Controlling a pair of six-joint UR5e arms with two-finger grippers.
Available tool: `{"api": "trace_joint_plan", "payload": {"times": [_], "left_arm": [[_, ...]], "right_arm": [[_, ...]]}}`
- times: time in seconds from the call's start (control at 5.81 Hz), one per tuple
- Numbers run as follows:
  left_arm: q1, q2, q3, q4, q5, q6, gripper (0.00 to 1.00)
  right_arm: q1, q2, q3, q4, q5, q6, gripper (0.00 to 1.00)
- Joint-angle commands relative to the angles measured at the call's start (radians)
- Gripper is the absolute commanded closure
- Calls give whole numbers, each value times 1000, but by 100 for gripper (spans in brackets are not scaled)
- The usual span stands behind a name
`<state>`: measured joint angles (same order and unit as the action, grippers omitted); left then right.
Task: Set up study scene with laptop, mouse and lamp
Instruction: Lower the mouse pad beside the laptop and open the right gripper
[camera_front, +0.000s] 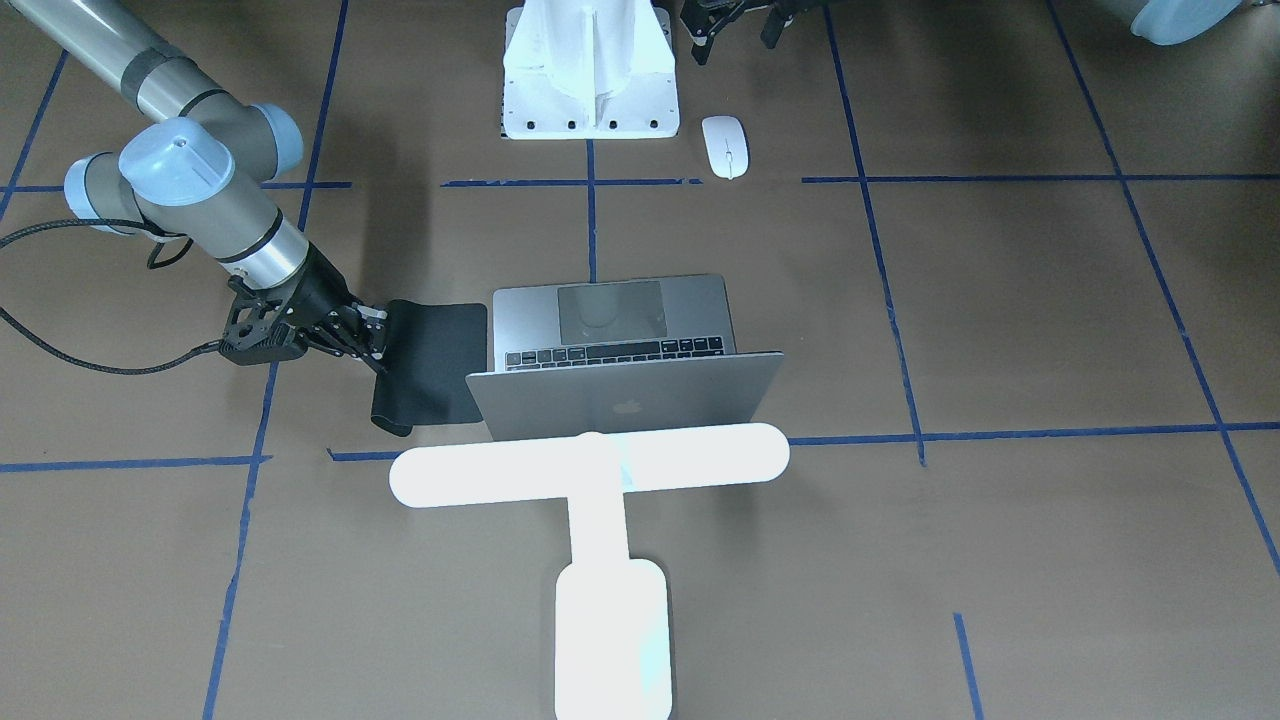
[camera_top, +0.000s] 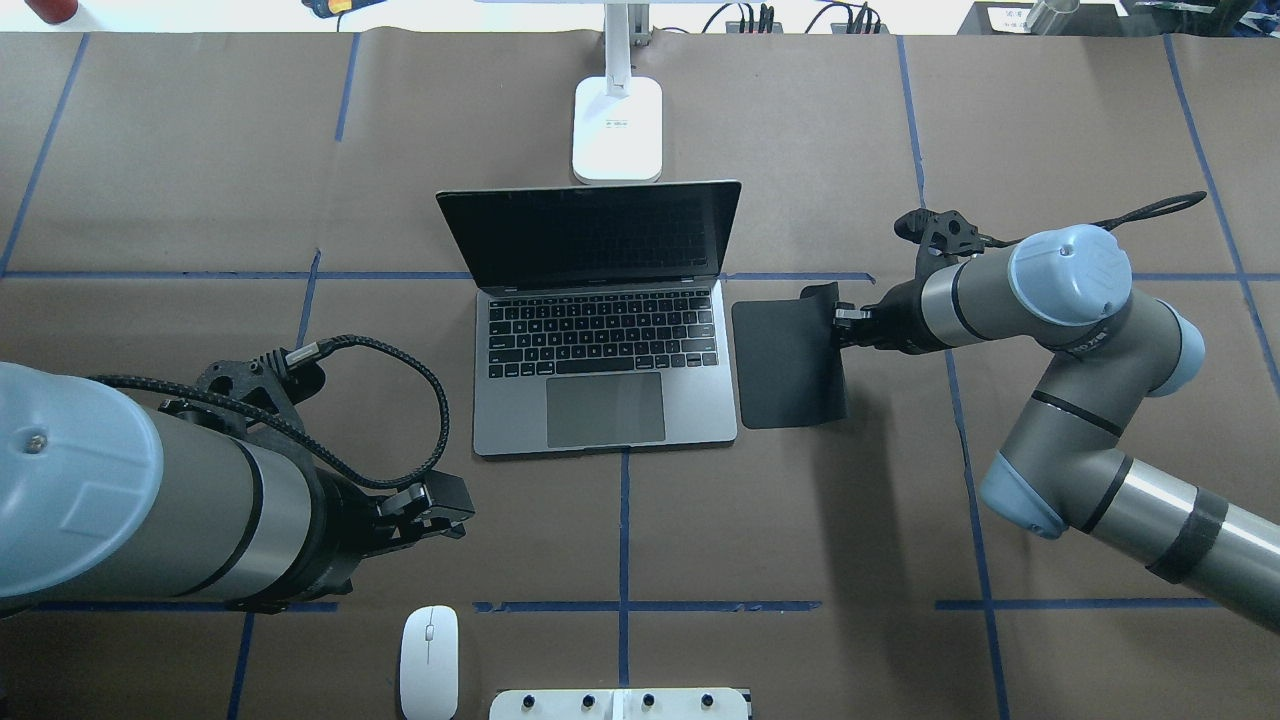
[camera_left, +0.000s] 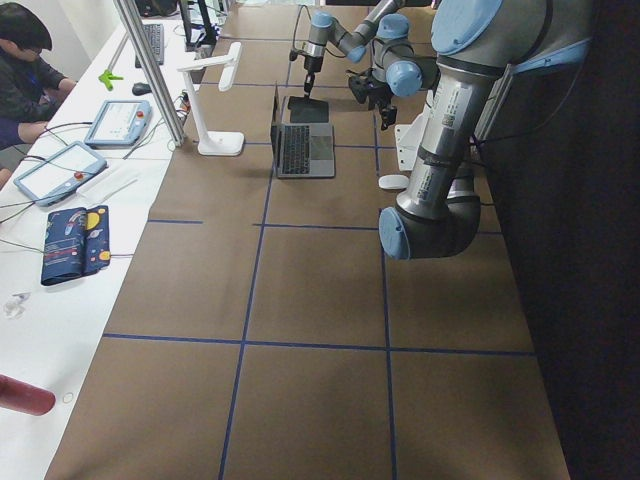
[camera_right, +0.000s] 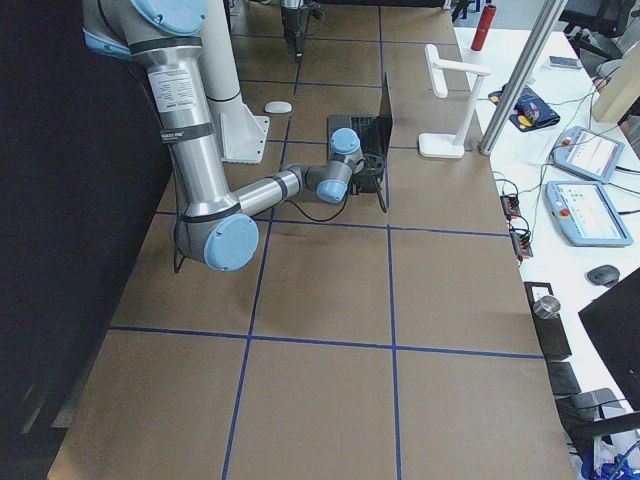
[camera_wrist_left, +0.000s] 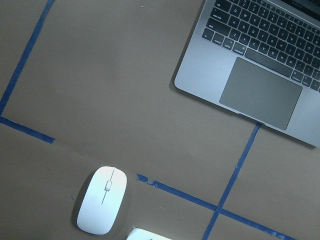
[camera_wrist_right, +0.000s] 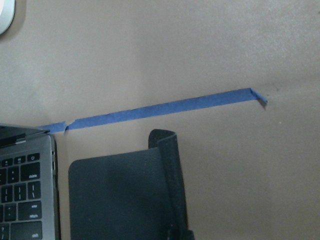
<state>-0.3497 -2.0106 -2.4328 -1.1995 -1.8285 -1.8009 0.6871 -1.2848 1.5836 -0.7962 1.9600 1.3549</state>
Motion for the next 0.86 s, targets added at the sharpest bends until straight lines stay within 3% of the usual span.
{"api": "trace_joint_plan", "payload": {"times": [0.0, 0.34, 0.69], "left_arm": [[0, 3, 3, 0, 0, 2, 0], [17, 48, 11, -2, 2, 20, 0], [141, 100, 17, -5, 35, 145, 0]], "right_arm": [[11, 1, 2, 0, 31, 3, 2], [121, -25, 24, -3, 162, 0, 0], [189, -83, 35, -6, 201, -43, 0]]}}
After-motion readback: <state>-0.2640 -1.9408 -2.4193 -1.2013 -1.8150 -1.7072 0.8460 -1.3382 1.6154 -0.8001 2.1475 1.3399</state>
